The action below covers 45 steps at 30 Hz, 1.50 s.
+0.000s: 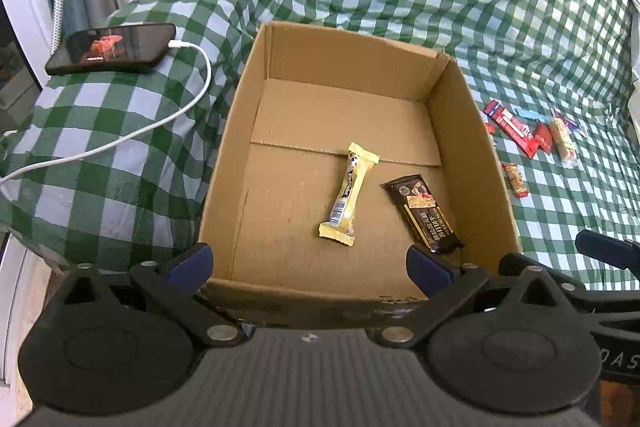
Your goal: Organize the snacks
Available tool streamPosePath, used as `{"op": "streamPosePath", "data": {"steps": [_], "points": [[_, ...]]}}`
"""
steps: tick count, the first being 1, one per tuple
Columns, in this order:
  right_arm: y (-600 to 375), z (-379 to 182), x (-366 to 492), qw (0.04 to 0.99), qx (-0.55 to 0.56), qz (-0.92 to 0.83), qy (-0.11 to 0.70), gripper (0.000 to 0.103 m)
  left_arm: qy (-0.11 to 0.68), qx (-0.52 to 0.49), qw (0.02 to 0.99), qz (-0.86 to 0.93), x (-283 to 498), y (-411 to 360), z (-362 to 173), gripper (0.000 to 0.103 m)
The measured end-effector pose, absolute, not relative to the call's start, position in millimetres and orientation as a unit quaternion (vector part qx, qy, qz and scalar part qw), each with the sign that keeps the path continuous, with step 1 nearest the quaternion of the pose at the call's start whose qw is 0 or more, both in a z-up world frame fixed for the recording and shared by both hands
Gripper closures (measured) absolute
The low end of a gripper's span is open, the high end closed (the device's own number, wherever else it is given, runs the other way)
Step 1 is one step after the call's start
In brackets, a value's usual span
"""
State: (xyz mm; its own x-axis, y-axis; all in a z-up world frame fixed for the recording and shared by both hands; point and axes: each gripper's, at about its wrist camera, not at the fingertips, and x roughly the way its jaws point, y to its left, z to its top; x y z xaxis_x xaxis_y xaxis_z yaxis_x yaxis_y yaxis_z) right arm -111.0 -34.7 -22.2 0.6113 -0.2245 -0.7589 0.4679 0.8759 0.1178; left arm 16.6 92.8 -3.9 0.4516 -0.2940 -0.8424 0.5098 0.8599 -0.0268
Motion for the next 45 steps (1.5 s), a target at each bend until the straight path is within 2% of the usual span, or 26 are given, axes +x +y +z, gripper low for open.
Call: {"op": "streamPosePath", "data": {"steps": [22,45], "points": [[3,5,-163,0.905,0.144,-0.196,0.349,0.002,0.42,0.112,0.868,-0.241,-42,120,32,0.0],[8,12,-186,0.91,0.153,-0.204,0.326,0.001,0.401,0.118,0.875,-0.243,-59,127,45,0.0]]}}
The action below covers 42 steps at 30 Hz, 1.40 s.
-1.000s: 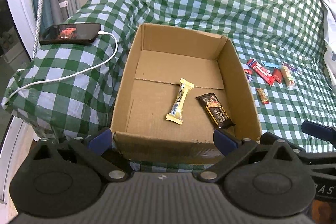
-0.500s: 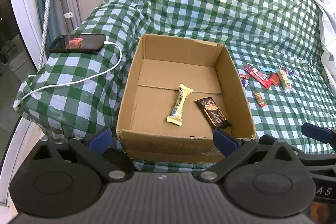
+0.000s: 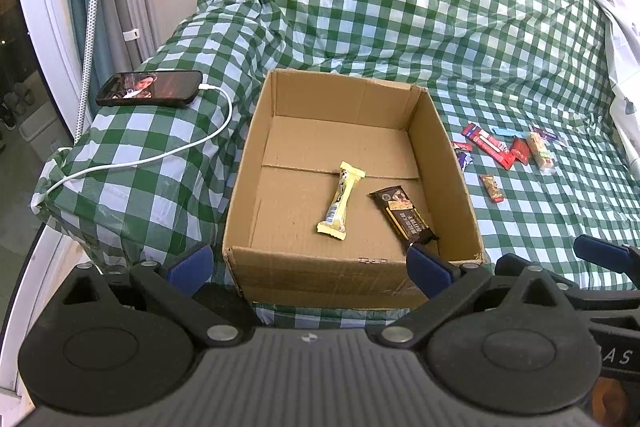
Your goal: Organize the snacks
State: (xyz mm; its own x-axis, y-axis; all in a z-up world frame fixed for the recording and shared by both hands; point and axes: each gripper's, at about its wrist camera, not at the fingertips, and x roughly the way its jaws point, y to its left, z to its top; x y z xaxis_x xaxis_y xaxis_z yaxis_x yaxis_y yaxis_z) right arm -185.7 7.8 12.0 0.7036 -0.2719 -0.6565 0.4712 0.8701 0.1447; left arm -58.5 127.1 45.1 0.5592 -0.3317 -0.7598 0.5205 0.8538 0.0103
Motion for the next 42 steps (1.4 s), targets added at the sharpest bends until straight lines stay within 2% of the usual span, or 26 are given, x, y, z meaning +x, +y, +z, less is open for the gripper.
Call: {"op": "streamPosePath", "data": {"steps": [42], "points": [[-37,-12,-185,0.889,0.207,-0.226,0.339,0.001,0.423,0.151,0.859,-0.244,-42,75,37,0.0]]}}
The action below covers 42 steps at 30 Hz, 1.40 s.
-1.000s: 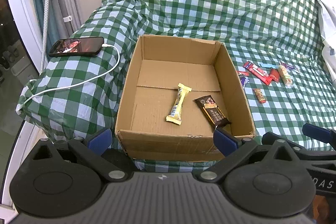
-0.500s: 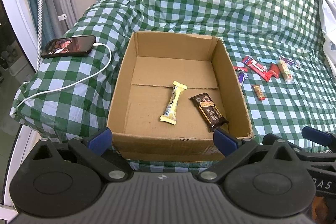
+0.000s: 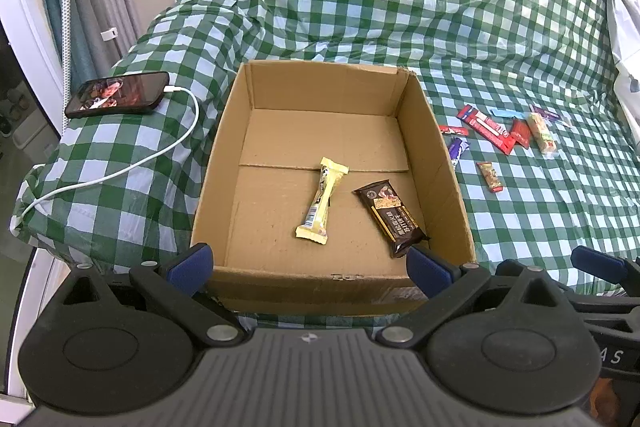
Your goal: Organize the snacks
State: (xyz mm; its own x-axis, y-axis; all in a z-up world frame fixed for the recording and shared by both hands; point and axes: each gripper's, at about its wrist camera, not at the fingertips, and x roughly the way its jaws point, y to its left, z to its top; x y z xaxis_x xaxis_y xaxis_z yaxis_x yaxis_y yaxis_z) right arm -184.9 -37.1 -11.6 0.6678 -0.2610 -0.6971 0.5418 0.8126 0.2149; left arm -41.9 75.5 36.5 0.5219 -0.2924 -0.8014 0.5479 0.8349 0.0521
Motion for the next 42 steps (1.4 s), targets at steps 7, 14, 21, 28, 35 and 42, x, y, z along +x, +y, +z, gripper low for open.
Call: {"op": "streamPosePath", "data": {"steps": [7,14,21,28,35,42], "points": [[-41,-14,-184,0.888,0.211,-0.227,0.341,0.001,0.427,0.152,0.858,-0.241,-40,71,35,0.0],[-48,-16,-186,0.886,0.217,-0.229,0.34,0.001,0.427,0.156,0.857,-0.244,-39,65,34,0.0],[-56,-17,-191,0.883,0.224,-0.236,0.337,0.001,0.423,0.162,0.856,-0.251,-41,54,36,0.0],[-65,-17,-196,0.881,0.231,-0.246,0.333,0.001,0.422,0.169,0.852,-0.258,-44,43,36,0.0],[-79,-18,-204,0.876,0.238,-0.265,0.324,0.001,0.424,0.172,0.849,-0.265,-45,31,36,0.0],[-99,-18,-216,0.871,0.245,-0.287,0.313,0.001,0.425,0.178,0.843,-0.277,-46,11,38,0.0]]}}
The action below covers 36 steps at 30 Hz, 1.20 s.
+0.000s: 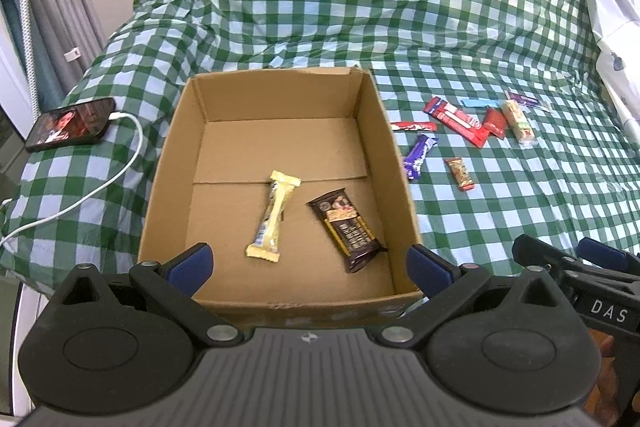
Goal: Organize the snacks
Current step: 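Grasp the purple chocolate bar with the left tool while the right grasps the cracker bar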
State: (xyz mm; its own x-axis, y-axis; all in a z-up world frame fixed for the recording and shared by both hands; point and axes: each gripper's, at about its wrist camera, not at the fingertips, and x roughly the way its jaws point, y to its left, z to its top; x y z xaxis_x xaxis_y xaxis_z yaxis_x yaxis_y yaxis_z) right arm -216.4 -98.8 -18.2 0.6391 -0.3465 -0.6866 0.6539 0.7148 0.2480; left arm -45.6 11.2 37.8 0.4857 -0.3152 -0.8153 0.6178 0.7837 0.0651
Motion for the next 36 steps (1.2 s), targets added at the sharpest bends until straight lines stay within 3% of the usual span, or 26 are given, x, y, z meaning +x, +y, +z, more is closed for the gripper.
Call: {"op": "streamPosePath", "data": {"steps": [10,19,29,36], "points": [[-150,-22,-252,0.853,0.263,-0.348,0.287,0.001,0.425,0.189,0.83,-0.307,-42,-58,40,0.0],[-231,-38,-281,0.828,0.266,-0.412,0.272,0.001,0.436,0.239,0.797,-0.343,-24,-177,14,0.0],[-365,-80,-247,0.825,0.235,-0.436,0.272,0.001,0.483,0.326,0.737,-0.342,27,-298,-98,0.0],[-451,-150,-179,0.819,0.182,-0.424,0.341,0.001,0.488,0.363,0.722,-0.328,57,-336,-162,0.0]]}}
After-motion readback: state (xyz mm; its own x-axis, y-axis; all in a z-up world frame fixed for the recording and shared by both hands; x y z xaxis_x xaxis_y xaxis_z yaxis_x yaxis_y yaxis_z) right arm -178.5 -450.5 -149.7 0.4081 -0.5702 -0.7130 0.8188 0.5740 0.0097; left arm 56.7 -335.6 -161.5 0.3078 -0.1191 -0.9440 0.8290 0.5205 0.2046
